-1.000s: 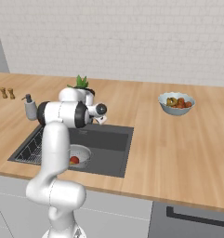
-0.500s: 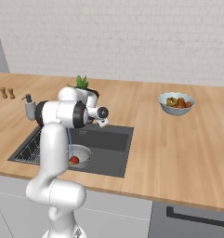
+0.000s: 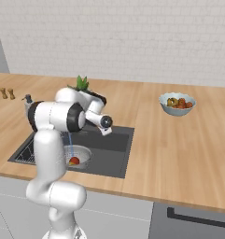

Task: Put the colander in the sink, put the kiwi, apple in the colander, and turn on the sink faucet and pour water over the colander.

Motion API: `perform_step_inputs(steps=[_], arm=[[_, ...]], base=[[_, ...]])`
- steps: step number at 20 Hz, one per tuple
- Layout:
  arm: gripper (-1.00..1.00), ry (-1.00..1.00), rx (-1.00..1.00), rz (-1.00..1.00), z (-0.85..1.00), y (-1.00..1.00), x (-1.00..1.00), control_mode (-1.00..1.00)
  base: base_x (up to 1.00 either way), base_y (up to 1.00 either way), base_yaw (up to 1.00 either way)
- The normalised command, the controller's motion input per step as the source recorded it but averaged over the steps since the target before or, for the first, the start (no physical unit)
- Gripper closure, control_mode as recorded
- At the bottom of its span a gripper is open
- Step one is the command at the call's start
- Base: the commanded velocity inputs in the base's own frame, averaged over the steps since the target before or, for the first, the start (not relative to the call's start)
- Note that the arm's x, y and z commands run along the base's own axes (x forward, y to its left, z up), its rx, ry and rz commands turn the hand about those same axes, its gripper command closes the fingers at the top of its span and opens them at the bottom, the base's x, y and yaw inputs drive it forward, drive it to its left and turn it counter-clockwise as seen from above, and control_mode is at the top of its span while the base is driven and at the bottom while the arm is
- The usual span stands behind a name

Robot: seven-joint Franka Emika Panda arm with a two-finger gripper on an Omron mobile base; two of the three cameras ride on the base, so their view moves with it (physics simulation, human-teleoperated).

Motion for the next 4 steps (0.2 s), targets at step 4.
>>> perform_step_inputs(steps=[4], arm=[[1.0,0.0,0.06,-0.04,0.11,-0.44,-0.52,-1.0]], base=[[0.0,0.0,0.0]])
